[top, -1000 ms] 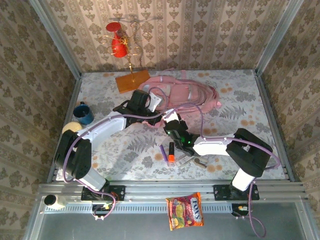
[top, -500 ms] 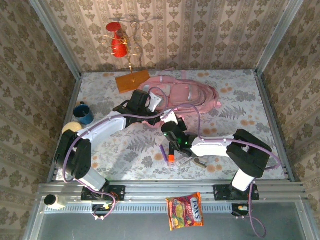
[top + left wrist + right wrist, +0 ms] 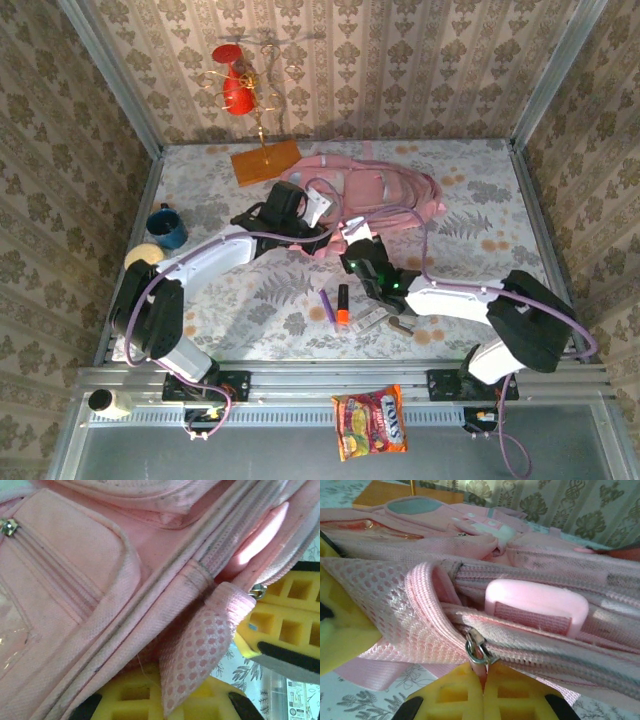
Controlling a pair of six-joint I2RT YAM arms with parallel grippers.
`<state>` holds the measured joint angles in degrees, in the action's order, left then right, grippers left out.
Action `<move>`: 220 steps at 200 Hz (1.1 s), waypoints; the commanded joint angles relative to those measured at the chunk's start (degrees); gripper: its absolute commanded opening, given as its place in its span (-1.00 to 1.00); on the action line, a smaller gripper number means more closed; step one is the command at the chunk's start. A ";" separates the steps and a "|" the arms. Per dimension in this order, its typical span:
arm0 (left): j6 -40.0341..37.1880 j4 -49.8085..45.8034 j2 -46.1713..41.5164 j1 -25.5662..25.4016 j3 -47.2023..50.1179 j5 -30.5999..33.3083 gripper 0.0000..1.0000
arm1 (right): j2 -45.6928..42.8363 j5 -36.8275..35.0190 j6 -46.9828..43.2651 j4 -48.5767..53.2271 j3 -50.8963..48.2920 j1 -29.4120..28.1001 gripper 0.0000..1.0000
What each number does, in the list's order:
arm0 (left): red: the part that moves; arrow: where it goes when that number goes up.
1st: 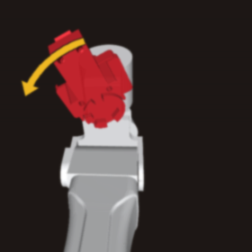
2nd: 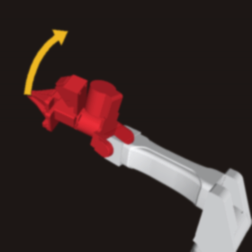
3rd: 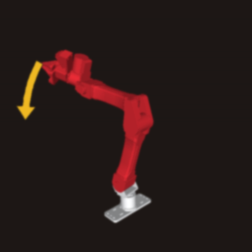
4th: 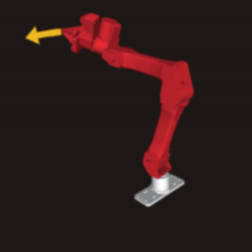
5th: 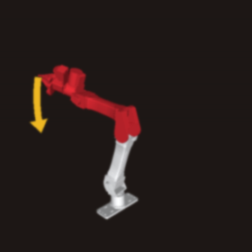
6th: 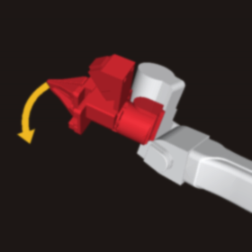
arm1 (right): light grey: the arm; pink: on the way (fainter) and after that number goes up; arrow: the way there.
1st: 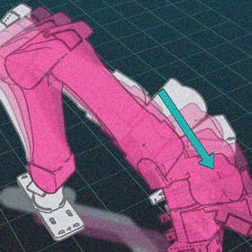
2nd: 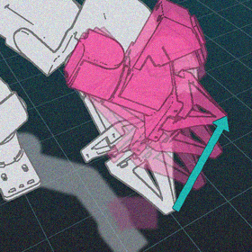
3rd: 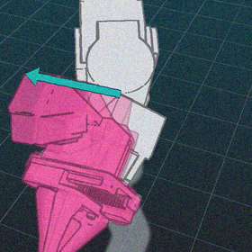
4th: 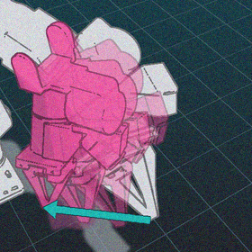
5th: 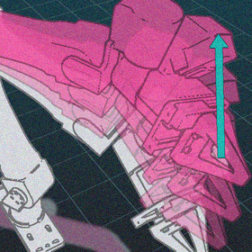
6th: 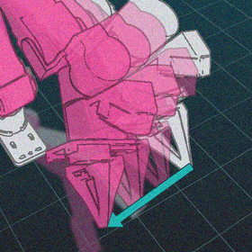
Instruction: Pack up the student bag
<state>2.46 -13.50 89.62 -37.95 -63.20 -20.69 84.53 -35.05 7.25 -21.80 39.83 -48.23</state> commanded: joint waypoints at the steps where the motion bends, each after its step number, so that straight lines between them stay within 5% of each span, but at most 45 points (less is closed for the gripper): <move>1: -1.86 -0.70 -1.36 1.57 -0.63 1.88 -1.00 | -4.33 -2.67 4.45 2.27 -2.13 4.26 -1.00; 75: -4.04 -0.48 -1.47 1.74 0.19 5.13 -1.00 | -11.65 10.20 8.48 8.39 -5.73 13.47 -1.00; 190: -2.78 0.63 -1.25 7.25 2.56 13.05 -1.00 | -20.52 19.92 17.33 26.52 -4.74 26.58 -1.00; 220: -2.74 1.54 -1.35 7.64 3.00 8.65 -1.00 | -18.70 33.43 13.05 18.02 -5.68 26.43 -1.00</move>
<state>-2.50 -14.15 89.62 -31.48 -60.16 -13.06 64.99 -11.77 22.41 0.36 34.20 -21.19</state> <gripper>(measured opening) 0.055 0.067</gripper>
